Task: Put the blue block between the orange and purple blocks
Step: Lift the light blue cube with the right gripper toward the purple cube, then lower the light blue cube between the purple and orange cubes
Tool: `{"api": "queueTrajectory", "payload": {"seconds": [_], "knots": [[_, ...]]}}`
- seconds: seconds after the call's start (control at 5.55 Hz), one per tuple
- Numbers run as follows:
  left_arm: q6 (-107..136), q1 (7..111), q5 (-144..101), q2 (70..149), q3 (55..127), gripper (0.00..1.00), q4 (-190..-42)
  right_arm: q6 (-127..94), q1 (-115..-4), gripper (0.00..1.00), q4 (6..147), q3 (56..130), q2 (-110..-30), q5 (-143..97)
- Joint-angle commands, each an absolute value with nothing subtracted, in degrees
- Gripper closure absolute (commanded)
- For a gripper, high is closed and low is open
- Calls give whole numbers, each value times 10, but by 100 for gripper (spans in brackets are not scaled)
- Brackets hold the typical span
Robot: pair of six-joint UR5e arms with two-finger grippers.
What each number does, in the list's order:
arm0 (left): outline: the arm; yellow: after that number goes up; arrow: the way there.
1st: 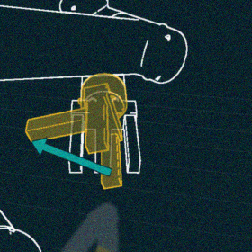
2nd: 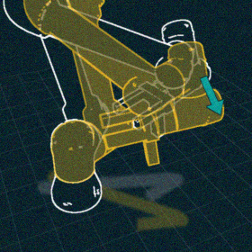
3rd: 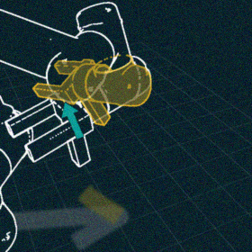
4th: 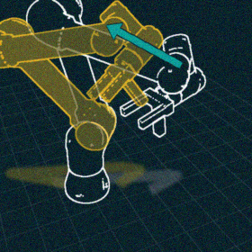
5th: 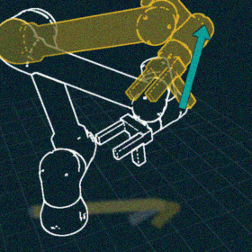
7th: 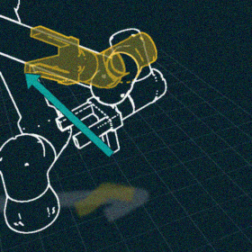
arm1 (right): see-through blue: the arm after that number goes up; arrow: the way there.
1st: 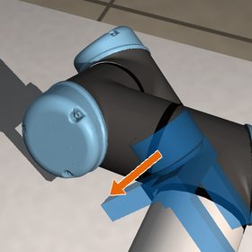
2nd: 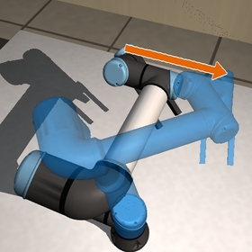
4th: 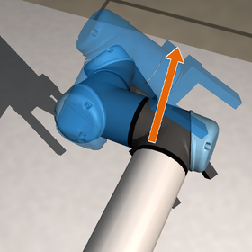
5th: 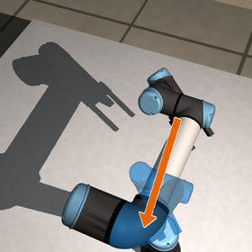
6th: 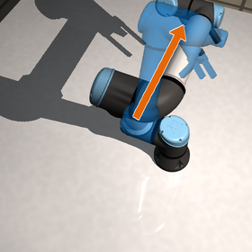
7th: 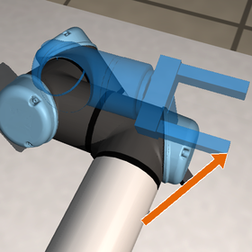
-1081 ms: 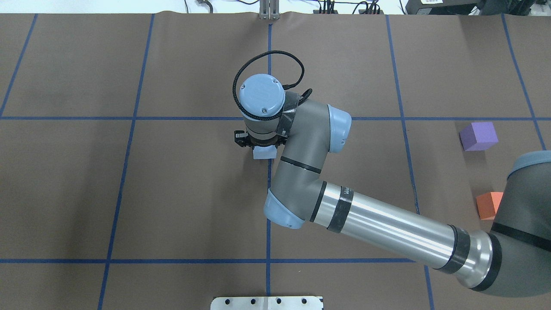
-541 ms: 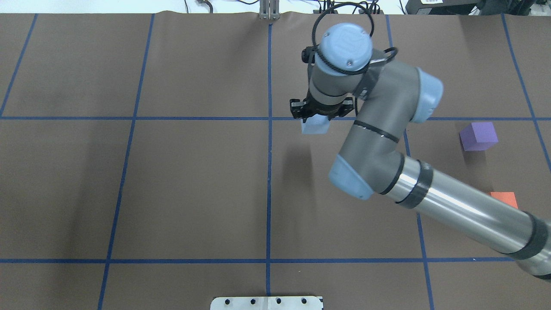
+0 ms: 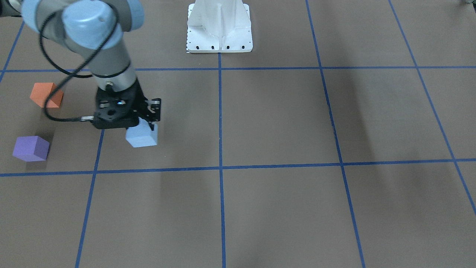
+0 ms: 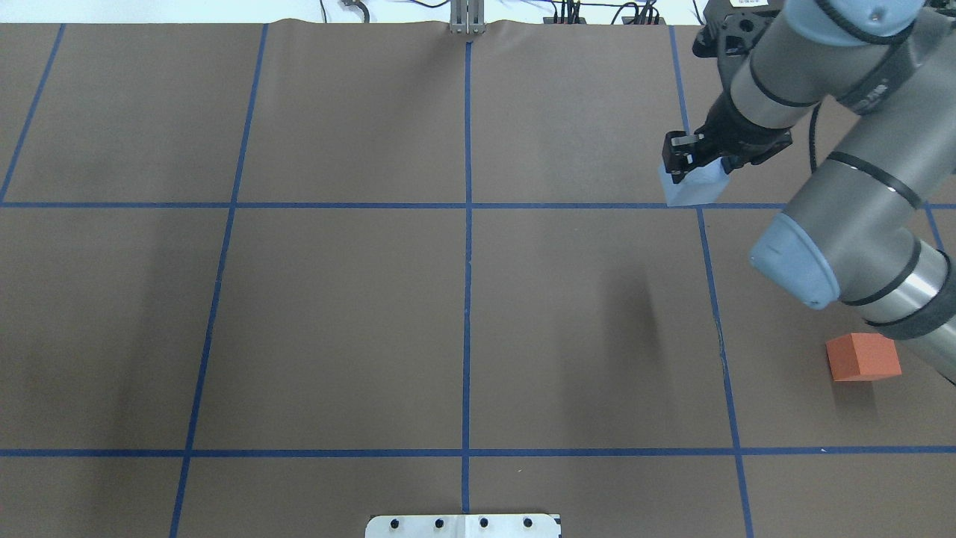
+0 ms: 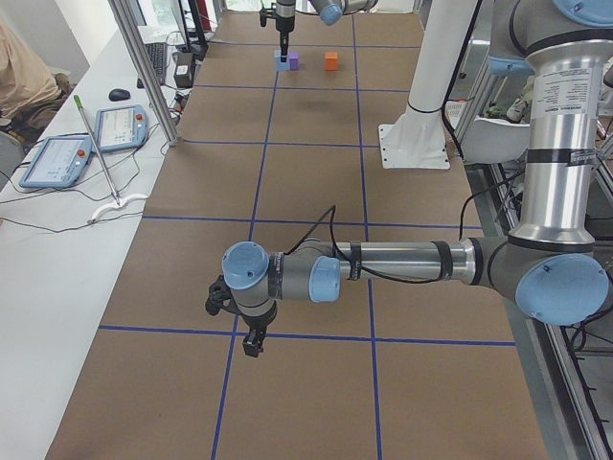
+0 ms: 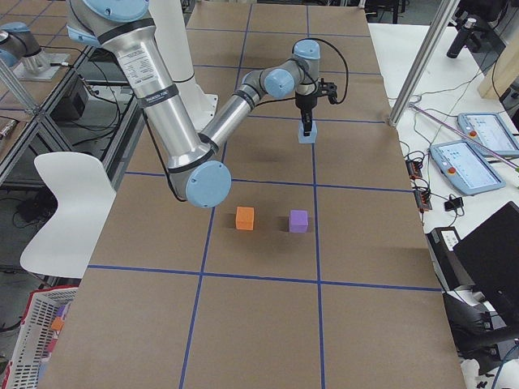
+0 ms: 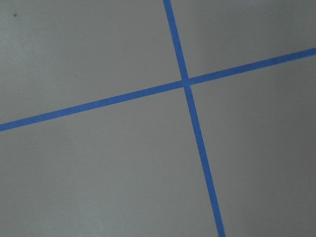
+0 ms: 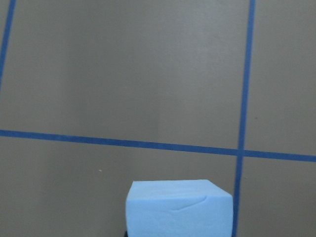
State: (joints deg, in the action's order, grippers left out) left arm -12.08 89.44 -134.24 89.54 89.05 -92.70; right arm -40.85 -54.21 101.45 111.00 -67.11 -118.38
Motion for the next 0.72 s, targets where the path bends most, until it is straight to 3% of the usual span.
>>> {"api": "queueTrajectory", "payload": {"seconds": [0.0, 0.36, 0.54], "knots": [[-120, 894, -1341, 896, 898, 0, -928, -295, -606, 73, 966, 1121, -801, -1199], [-119, 893, -1342, 896, 908, 0, -929, -310, -607, 65, 752, 1103, -965, -1199], [-119, 892, -1342, 897, 908, 0, -930, -377, -606, 64, 742, 1105, -970, -1201]]}}
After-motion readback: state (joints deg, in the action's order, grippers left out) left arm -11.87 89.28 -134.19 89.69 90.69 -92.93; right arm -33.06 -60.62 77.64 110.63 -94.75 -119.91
